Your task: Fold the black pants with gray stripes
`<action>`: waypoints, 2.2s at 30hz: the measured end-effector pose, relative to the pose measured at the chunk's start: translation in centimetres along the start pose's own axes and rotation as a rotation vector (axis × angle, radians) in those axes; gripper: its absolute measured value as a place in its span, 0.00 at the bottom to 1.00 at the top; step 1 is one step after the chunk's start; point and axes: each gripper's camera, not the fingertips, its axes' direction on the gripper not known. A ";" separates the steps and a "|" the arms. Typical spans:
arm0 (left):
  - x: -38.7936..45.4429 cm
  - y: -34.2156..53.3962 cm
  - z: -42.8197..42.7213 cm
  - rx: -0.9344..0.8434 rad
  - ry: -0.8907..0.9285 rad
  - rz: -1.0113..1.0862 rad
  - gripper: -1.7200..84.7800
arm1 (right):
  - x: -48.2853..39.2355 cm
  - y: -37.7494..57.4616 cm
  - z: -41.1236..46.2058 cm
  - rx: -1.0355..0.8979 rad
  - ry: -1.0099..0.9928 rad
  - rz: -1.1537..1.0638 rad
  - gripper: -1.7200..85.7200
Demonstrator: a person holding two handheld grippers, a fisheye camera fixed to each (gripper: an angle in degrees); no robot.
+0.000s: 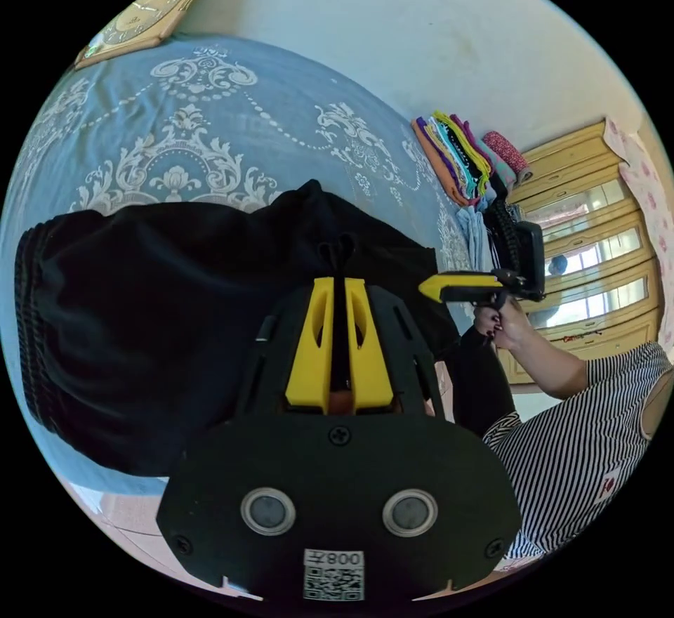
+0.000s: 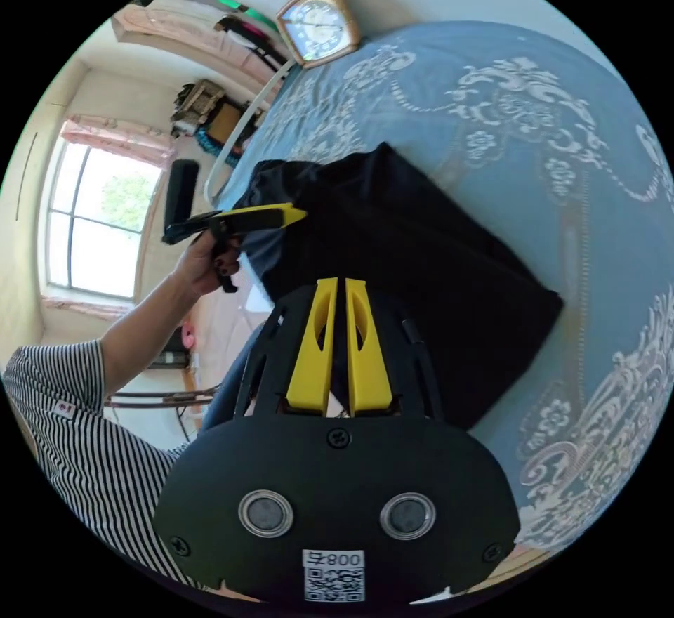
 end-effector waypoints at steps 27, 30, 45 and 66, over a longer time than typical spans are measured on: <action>0.5 8.8 7.2 -0.074 -0.147 0.050 0.02 | 12.5 0.2 -0.4 0.053 -0.028 0.262 0.02; 1.5 9.4 7.8 -0.019 -0.167 0.102 0.02 | 13.4 0.5 -0.8 0.048 -0.022 0.258 0.02; 2.1 13.4 17.5 -0.085 -0.144 0.077 0.02 | 16.2 13.2 -2.4 -0.069 -0.130 0.205 0.02; 16.0 18.5 35.4 -0.131 -0.141 0.518 0.12 | 24.8 21.2 -5.7 0.096 -0.282 0.377 0.02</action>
